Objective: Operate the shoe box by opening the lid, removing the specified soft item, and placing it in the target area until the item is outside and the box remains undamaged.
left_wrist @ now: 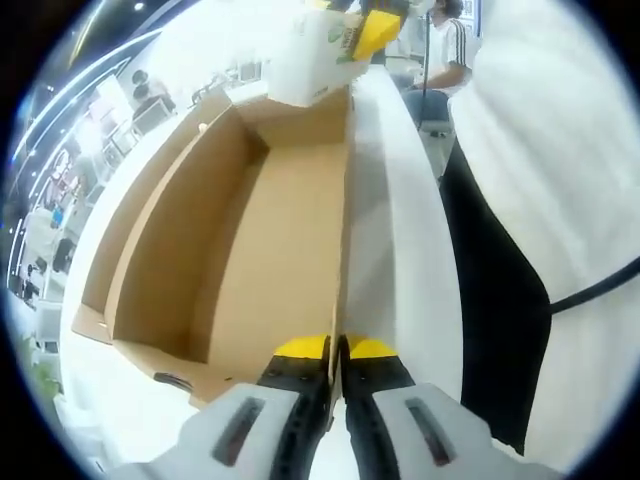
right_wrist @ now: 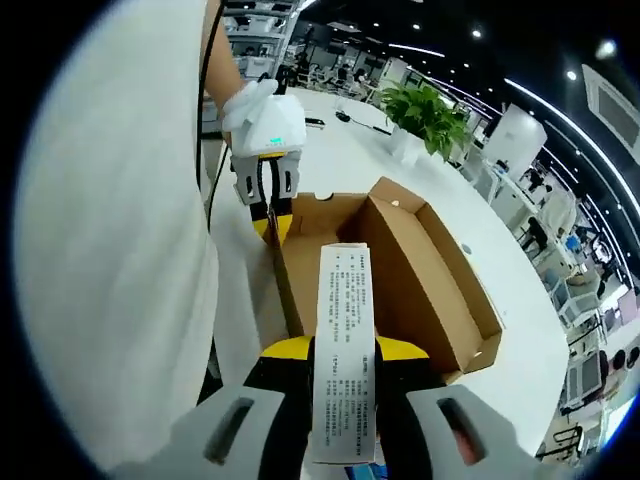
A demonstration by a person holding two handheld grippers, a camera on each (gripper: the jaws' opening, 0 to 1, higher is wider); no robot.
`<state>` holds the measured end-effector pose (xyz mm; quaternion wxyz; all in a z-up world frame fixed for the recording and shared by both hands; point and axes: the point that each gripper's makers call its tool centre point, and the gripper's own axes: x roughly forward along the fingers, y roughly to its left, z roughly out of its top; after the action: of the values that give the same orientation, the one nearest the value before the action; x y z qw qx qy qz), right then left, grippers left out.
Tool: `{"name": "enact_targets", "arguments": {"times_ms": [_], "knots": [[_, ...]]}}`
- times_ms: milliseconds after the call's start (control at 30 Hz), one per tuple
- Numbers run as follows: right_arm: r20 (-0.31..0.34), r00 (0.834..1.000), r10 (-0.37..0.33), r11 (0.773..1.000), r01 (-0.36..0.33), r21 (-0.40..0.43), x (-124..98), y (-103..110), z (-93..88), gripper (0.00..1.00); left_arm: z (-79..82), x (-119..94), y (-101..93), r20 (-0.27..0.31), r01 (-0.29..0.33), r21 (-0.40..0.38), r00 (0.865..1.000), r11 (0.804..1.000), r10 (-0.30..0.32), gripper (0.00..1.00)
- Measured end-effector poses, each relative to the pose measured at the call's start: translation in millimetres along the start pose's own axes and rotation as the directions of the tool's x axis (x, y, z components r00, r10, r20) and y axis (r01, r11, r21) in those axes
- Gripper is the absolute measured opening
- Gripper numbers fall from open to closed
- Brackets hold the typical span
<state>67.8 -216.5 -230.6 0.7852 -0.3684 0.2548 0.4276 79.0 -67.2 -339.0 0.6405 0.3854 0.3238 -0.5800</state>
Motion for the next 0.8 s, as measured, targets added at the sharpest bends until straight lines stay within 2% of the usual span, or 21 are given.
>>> {"name": "enact_targets", "arguments": {"times_ms": [167, 267, 400, 433, 467, 600, 667, 733, 800], "knots": [[-0.056, 0.998, 0.003, 0.997, -0.007, -0.070, -6.7, 2.4, -7.8, 0.20, 0.1, 0.2, -0.1, 0.000, 0.002, 0.002, 1.000, 1.000, -0.002, 0.04], [-0.048, 0.999, 0.016, 0.999, -0.018, -0.043, -11.6, 4.4, -11.7, 0.20, 0.2, 0.3, 0.1, 0.001, 0.005, 0.003, 1.000, 1.000, -0.005, 0.03], [-0.072, 0.994, 0.084, 0.996, -0.085, -0.013, -18.9, 16.6, -26.1, 0.20, 0.5, 0.5, 0.3, 0.001, 0.006, 0.004, 1.000, 1.000, -0.006, 0.03], [-0.074, 0.991, 0.116, 0.993, -0.115, 0.018, -21.5, 22.1, -28.5, 0.20, 0.5, 0.5, 0.3, 0.001, 0.006, 0.003, 1.000, 1.000, -0.006, 0.03], [-0.077, 0.986, 0.146, 0.989, -0.145, 0.015, -25.1, 26.2, -30.2, 0.20, 0.5, 0.5, 0.3, 0.002, 0.005, 0.003, 1.000, 1.000, -0.005, 0.03], [-0.087, 0.985, 0.148, 0.989, -0.148, 0.013, -40.9, 26.1, -37.1, 0.20, 0.7, 0.6, 0.4, 0.003, 0.002, 0.003, 1.000, 1.000, -0.002, 0.04], [-0.107, 0.983, 0.151, 0.988, -0.147, 0.038, -47.0, 27.4, -45.9, 0.20, 0.7, 0.5, 0.6, 0.004, 0.002, 0.003, 1.000, 1.000, -0.002, 0.04], [-0.152, 0.977, 0.152, 0.988, -0.150, 0.022, -53.9, 28.4, -59.0, 0.20, 0.5, 0.5, 0.6, 0.005, 0.001, 0.002, 1.000, 1.000, -0.001, 0.04], [-0.160, 0.979, 0.130, 0.992, -0.128, 0.025, -59.4, 23.4, -64.1, 0.20, 0.3, 0.6, 0.2, 0.005, 0.003, 0.007, 1.000, 1.000, -0.003, 0.03]]}}
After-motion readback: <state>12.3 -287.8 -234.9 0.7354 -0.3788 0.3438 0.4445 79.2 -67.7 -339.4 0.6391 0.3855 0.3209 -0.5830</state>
